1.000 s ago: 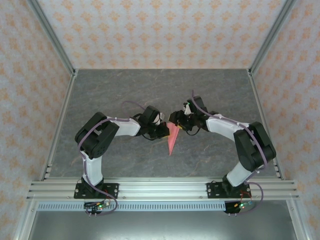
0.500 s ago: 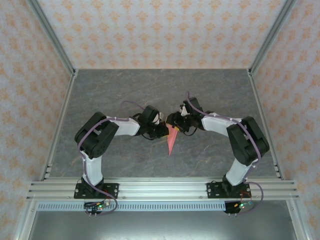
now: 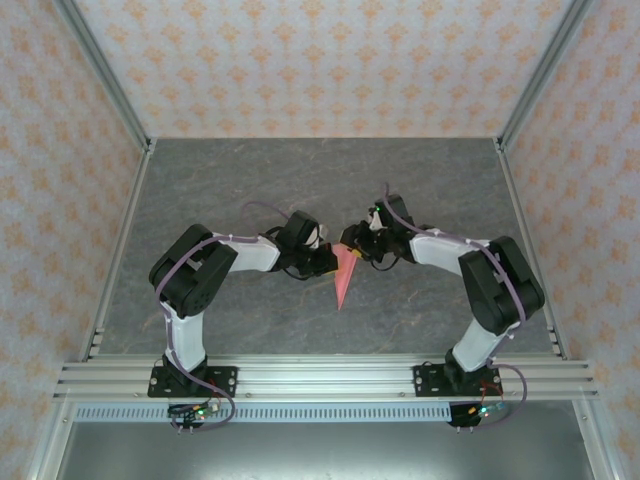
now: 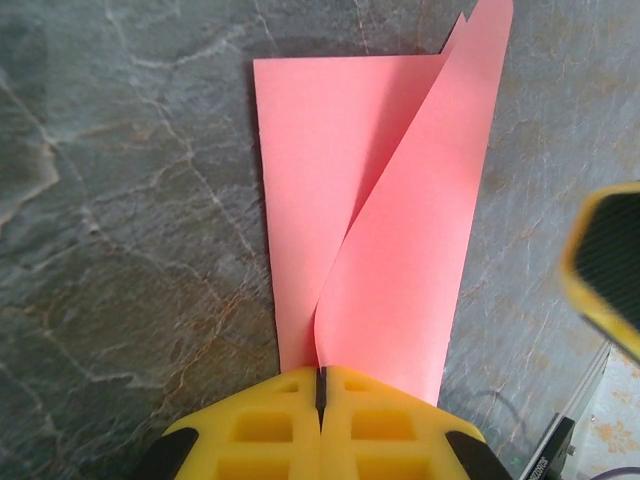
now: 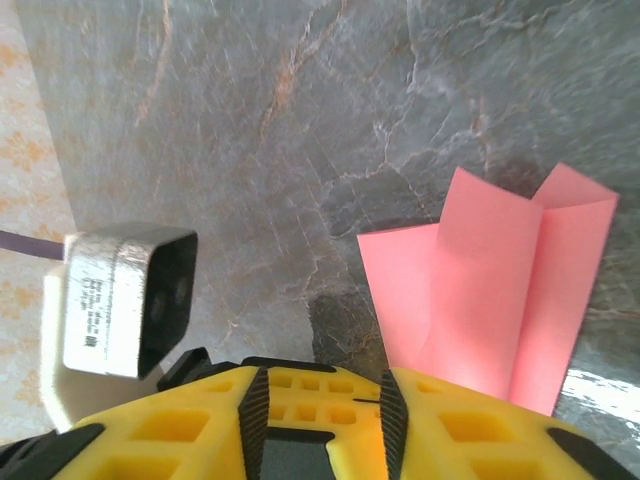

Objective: Fold a paper plane with a square sheet of paper (fold left side to right side)
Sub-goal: Fold the wing for the fifth time at the center of the table.

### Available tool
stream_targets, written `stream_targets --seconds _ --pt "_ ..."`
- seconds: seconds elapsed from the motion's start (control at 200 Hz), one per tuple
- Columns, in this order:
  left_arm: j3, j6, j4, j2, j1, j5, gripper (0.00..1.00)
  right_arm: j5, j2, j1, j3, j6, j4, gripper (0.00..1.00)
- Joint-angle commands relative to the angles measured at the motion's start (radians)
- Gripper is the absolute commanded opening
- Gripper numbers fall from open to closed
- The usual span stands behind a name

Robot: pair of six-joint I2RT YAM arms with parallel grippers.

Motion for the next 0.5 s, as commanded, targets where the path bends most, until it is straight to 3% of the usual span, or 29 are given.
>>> stream_targets --seconds 0.0,0.185,0.495 --pt "-0.017 0.024 -0.061 -0.004 -0.001 -0.071 0.00 0.012 -0.018 -0.003 -0.007 0.002 0.025 0.27" --pt "-0.015 0.025 -0.064 -0.004 -0.001 -0.072 0.00 0.003 0.026 0.004 0.007 -0.003 0.006 0.13" --pt "-0.015 0.025 -0.066 -0.004 0.000 -0.072 0.00 0.028 0.082 0.019 0.041 -0.040 -0.057 0.09"
